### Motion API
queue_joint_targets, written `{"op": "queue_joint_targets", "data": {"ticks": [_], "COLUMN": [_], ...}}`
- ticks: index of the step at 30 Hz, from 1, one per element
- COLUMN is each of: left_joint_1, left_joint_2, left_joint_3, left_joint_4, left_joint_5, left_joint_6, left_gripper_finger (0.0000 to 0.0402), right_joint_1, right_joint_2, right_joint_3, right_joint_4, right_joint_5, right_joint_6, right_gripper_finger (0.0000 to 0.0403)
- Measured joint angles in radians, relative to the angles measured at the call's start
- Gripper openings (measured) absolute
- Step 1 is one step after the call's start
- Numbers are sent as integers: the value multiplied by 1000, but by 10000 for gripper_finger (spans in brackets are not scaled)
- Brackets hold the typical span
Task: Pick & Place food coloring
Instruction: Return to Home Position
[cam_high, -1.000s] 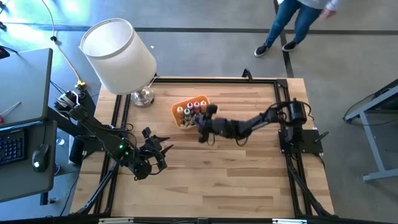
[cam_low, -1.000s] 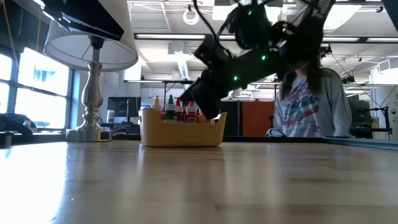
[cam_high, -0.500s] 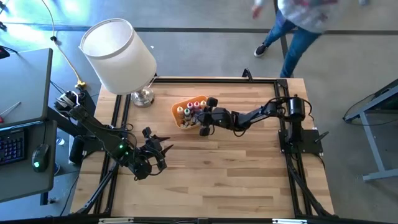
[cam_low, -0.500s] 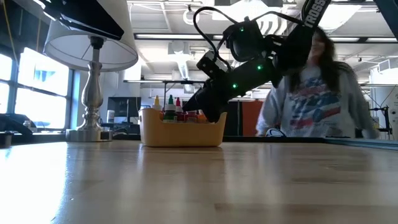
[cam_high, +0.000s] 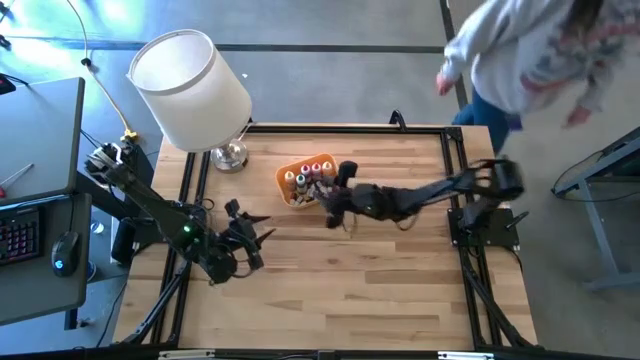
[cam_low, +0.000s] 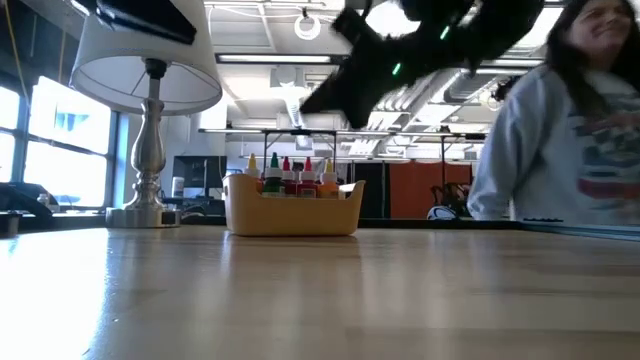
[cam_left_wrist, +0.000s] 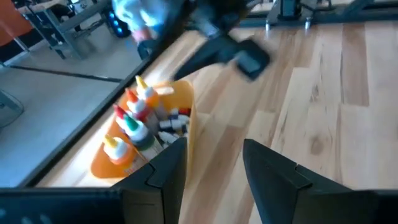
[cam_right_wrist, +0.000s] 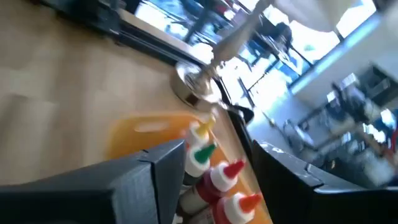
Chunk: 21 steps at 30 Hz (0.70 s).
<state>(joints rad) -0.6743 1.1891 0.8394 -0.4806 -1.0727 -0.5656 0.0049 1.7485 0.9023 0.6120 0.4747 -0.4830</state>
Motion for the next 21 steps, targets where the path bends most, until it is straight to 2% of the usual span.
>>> {"op": "queue_joint_targets", "data": {"ticks": [2, 4, 10, 13, 16, 19, 21], "left_joint_1": [0, 0, 0, -1, -24, -59, -81], "left_joint_2": [-47, -93, -277, -366, -448, -513, -555], "left_joint_3": [26, 55, 66, 32, -58, -181, -248], "left_joint_4": [-63, -144, -433, -514, -464, -296, -181], "left_joint_5": [-1, 2, 71, 33, 35, 48, 95], "left_joint_6": [13, 16, -73, -132, -106, -11, 59], "left_gripper_finger": [153, 153, 153, 153, 153, 153, 153], "right_joint_1": [49, 101, 269, 365, 461, 530, 554], "right_joint_2": [-98, -216, -557, -691, -789, -881, -952], "right_joint_3": [0, 0, 1, 0, -37, -168, -285], "right_joint_4": [-109, -240, -722, -901, -929, -791, -663], "right_joint_5": [6, 8, -18, 17, 57, 34, -5], "right_joint_6": [-32, 1, 309, 418, 450, 349, 293], "right_gripper_finger": [176, 171, 145, 129, 116, 108, 104]}}
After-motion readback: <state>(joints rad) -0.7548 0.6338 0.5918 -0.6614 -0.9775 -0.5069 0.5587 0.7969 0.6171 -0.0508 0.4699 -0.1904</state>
